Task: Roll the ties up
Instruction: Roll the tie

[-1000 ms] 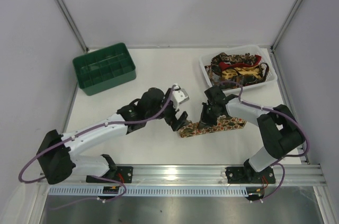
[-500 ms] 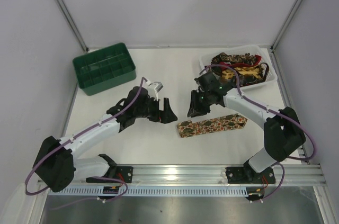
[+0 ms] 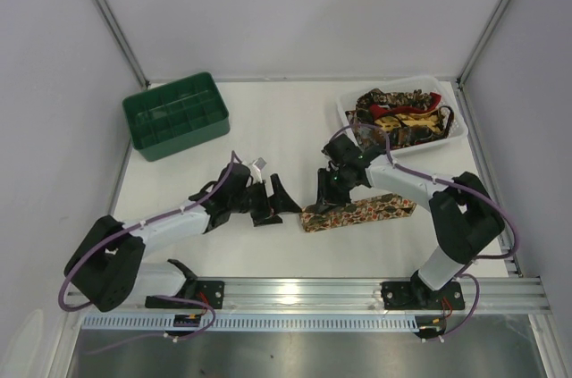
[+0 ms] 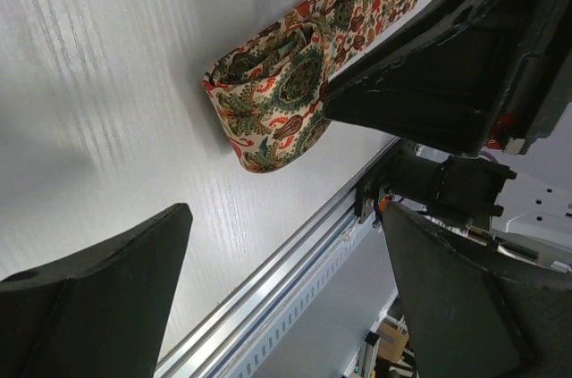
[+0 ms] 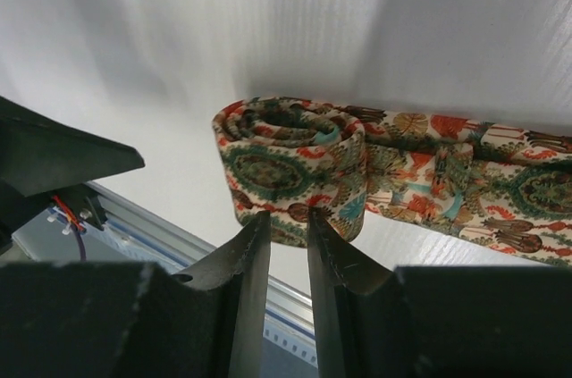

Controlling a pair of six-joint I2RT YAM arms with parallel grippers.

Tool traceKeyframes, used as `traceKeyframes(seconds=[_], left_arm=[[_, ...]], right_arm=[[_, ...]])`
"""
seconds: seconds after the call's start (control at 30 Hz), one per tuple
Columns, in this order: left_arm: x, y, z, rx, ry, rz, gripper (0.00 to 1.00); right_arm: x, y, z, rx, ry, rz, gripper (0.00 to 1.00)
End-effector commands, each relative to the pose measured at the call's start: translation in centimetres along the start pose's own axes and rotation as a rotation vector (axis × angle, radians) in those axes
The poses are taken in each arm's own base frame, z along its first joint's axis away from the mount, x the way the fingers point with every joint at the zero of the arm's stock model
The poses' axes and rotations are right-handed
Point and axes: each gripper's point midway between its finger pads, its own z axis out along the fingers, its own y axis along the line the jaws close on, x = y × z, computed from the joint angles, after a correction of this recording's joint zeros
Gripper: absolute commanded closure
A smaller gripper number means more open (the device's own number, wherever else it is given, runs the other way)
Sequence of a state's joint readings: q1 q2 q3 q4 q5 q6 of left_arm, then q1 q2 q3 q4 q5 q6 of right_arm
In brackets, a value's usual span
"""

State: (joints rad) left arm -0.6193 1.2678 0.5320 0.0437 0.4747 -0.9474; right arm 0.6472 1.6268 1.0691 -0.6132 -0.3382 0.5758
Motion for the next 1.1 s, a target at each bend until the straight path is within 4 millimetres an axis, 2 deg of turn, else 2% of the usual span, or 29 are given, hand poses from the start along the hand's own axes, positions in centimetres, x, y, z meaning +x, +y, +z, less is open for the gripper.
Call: traceKeyframes(seconds=[0.0,0.17,0.4,0.53,0.7,0.8,0.9,1.07], left_arm=[[-0.9,-2.1,0.3,0.091,-0.028,-0.076,0.06],[-1.3,-1.3,1.0,0.062,-0.042,-0.153,0.04],[-0.3,-1.0,3.6,0.047,0.010,-0.188,0.05],[0.4,0.2,5.0,0.003,0.053,-0.260,0.09],[-0.1,0.1,6.0,-0.002,0.020,-0.281,0.12],[-0.1,0.5,6.4,-0.030,0.010,-0.289,0.13],[0.5,1.6,6.4,-0.088,0.010,-0.344,0.19],[0.6,2.1,6.9,-0.115,-0.027,-0.359,0.24]], right_arm=[[-0.1,-0.4,1.3,0.008,0.003,0.002,0.71],[-0.5,-1.5,2.5,0.032,-0.003,0.017,0.72],[-0.5,-2.8,3.2,0.020,0.011,0.056,0.72],[0.1,-3.7,3.5,0.010,0.020,0.082,0.72],[0.8,-4.4,3.9,0.002,0.040,0.095,0.72],[0.8,-4.4,3.9,-0.005,0.039,0.099,0.72],[0.5,-4.4,3.9,-0.012,0.035,0.107,0.72],[0.2,-4.4,3.7,-0.020,0.029,0.113,0.72]])
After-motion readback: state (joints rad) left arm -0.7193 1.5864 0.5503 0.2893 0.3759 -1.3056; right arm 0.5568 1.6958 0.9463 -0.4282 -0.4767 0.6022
